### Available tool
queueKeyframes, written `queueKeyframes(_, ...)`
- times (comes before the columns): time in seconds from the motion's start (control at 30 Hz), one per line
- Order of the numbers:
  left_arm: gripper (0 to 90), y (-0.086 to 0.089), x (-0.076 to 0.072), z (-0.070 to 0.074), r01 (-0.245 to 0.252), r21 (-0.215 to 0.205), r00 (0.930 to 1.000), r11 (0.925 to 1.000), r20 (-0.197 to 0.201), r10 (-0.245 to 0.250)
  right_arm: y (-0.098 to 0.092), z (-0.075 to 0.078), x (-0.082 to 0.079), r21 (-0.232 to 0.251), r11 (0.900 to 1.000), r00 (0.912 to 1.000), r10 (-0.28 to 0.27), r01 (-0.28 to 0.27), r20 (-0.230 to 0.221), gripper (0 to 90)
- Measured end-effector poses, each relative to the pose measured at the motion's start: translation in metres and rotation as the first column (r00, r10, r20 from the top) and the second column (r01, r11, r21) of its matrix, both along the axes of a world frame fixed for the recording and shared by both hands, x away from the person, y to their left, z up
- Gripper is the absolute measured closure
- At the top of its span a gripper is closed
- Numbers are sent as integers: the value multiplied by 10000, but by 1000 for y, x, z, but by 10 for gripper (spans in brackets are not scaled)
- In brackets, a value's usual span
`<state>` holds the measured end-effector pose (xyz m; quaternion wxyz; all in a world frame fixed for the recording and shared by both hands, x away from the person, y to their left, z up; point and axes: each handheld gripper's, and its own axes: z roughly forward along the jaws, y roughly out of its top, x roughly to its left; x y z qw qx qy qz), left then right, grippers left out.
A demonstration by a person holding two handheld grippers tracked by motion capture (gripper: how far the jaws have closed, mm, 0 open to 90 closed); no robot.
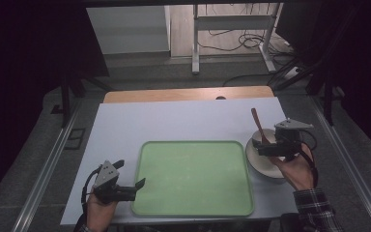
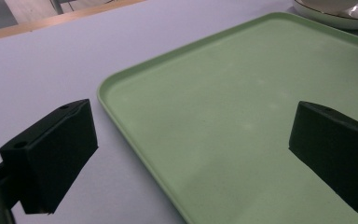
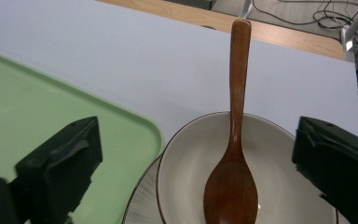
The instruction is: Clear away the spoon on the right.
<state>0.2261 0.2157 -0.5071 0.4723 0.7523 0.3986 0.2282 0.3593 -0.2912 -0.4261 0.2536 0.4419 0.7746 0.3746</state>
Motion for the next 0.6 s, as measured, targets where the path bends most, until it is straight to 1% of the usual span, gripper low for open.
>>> queueKeyframes(0.03, 9, 0, 0, 0, -2, 6, 10000, 10000, 0, 2, 1, 1, 2, -60, 10000, 10000, -43, 43, 62, 86)
queueKeyframes(0.07, 9, 0, 0, 0, -6, 19, 10000, 10000, -1, 6, 1, 1, 2, -60, 10000, 10000, -43, 43, 62, 86)
queueKeyframes(0.1, 9, 0, 0, 0, -15, 21, 10000, 10000, 5, 15, 1, 3, 5, -132, 9999, 9999, -110, 112, 124, 122)
queueKeyframes(0.13, 9, 0, 0, 0, -22, 19, 10000, 10000, 13, 22, 1, 3, 5, -132, 9999, 9999, -110, 112, 124, 122)
queueKeyframes(0.17, 9, 0, 0, 0, -30, 16, 10000, 10000, 19, 30, 1, 3, 6, -176, 9998, 9998, -88, 90, 154, 138)
queueKeyframes(0.23, 9, 1, 0, 0, -52, -10, 10000, 10000, 28, 52, 0, 5, 10, -289, 9993, 9995, -218, 224, 207, 184)
queueKeyframes(0.3, 9, 1, 0, 0, -52, -5, 10000, 10000, 29, 52, -1, 7, 14, -282, 9992, 9996, -267, 270, 128, 228)
queueKeyframes(0.33, 9, 1, 0, 0, -48, 20, 10000, 10000, 26, 48, -1, 8, 17, -291, 9992, 9996, -259, 262, 82, 278)
queueKeyframes(0.4, 10, 1, 0, 0, -46, 24, 10000, 10000, 26, 45, -2, 9, 19, -296, 9992, 9996, -284, 286, 60, 290)
queueKeyframes(0.47, 9, 1, 0, 0, -50, 5, 10000, 10000, 31, 50, -3, 10, 23, -414, 9989, 9997, -225, 221, -73, 338)
queueKeyframes(0.53, 10, 1, 0, 0, -54, 8, 10000, 10000, 29, 54, -3, 10, 27, -478, 9985, 9995, -280, 271, -177, 372)
queueKeyframes(0.57, 10, 1, 0, 0, -52, 10, 10000, 10000, 33, 52, -3, 10, 31, -492, 9985, 9993, -243, 229, -289, 403)
queueKeyframes(0.6, 10, 1, 0, 0, -52, 11, 10000, 10000, 34, 52, -2, 10, 33, -504, 9985, 9992, -236, 220, -326, 410)
